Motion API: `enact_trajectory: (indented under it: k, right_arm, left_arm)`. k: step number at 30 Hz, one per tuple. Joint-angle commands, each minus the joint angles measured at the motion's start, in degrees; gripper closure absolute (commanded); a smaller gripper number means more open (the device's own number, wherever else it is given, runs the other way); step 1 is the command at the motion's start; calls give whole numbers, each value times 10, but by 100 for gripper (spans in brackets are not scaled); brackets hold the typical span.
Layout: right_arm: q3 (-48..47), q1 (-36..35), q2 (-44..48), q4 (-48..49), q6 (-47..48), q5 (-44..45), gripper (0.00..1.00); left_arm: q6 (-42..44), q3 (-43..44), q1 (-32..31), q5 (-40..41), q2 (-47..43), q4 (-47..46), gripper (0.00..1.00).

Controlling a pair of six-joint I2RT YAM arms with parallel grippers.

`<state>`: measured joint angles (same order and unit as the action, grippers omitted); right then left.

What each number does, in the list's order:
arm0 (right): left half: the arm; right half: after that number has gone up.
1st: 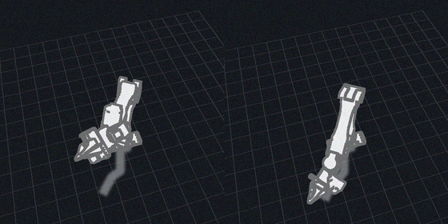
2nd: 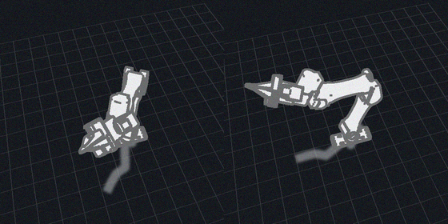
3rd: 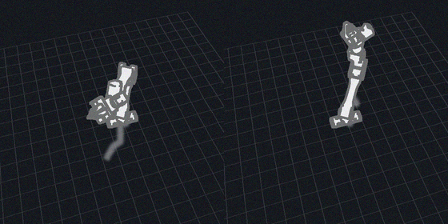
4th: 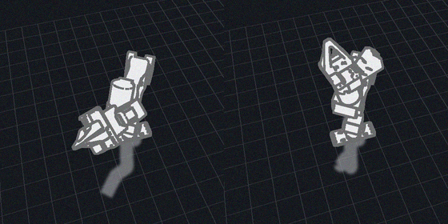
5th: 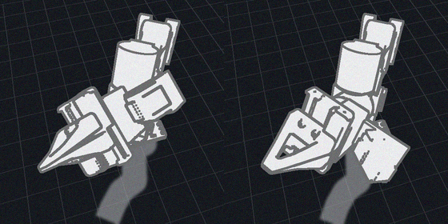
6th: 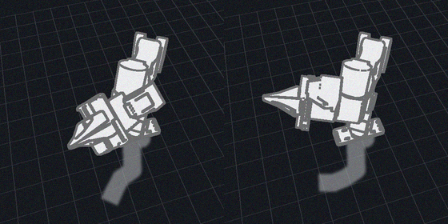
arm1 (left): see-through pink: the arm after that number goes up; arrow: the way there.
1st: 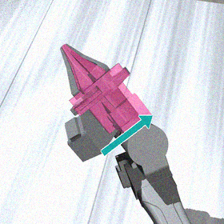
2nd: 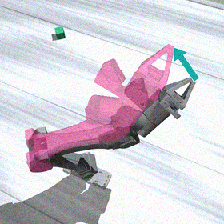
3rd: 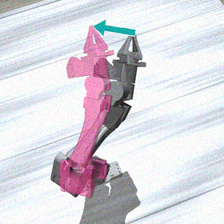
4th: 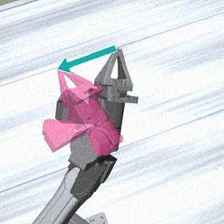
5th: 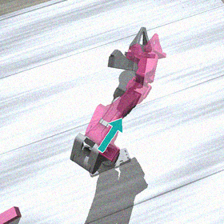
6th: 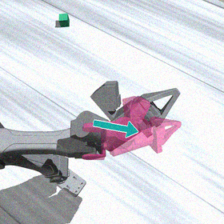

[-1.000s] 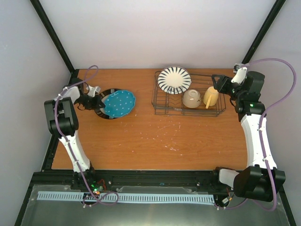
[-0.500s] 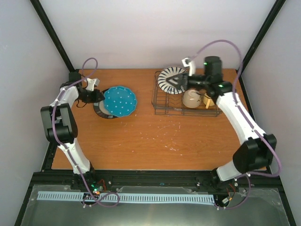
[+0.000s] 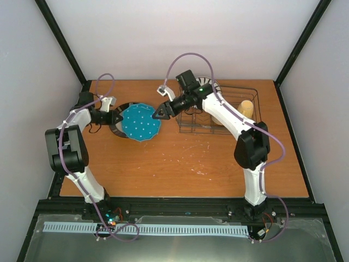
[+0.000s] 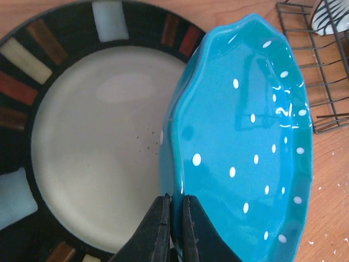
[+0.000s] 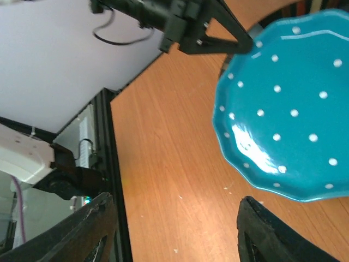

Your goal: Load the mixed dishes into the dish rack

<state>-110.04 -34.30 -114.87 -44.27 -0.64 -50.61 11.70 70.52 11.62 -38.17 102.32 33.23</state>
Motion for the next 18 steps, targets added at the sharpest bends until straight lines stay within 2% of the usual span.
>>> enact_trajectory:
  k: [1, 11, 18]
  right_arm:
    - [-37, 0, -32, -33, 5, 67, 38]
    - [-74, -1, -104, -19, -18, 141, 38]
    - [-125, -11, -171, -8, -43, 96, 38]
  left_arm:
    - [25, -4, 14, -92, -32, -69, 99]
    - [57, 3, 77, -173, -28, -86, 99]
    - [62, 18, 84, -245, 7, -111, 99]
